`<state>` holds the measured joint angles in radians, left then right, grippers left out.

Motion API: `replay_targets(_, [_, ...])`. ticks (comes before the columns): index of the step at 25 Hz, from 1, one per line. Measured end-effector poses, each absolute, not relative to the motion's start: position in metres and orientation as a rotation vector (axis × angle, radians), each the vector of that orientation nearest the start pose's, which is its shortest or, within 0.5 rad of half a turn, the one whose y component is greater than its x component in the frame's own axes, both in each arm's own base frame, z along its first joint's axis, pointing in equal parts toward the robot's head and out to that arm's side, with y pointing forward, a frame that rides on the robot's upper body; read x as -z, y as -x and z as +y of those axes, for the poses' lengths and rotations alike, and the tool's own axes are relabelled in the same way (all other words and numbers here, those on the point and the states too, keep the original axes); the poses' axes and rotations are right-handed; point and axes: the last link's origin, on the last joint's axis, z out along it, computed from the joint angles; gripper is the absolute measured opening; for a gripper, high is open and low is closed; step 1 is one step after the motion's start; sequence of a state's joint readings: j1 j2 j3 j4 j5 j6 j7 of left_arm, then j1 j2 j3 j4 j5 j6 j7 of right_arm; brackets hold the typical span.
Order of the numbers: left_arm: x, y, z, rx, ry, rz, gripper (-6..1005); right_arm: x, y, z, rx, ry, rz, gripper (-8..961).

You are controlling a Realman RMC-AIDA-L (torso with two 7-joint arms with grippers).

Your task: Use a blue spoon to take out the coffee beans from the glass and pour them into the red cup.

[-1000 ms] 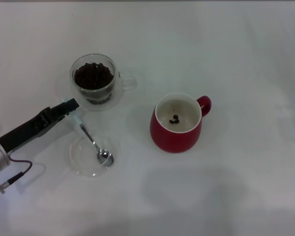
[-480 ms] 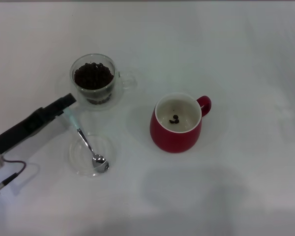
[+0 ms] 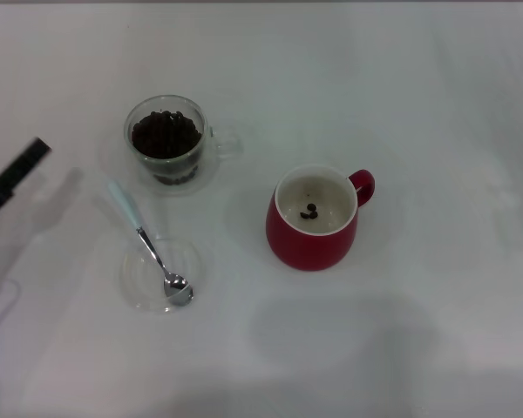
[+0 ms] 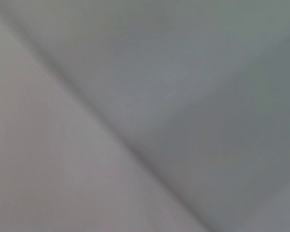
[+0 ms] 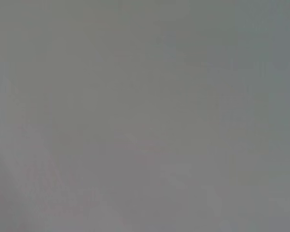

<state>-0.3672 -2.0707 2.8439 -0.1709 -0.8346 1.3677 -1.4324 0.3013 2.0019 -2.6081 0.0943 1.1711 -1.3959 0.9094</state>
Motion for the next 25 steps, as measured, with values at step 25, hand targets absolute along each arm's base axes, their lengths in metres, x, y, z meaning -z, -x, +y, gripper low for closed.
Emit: replay_targets(25, [-0.035,0.382,0.253,0.787,1.543,-0.576,794,-0.051,-0.394,0.273,-0.745,1.431,0.623,871])
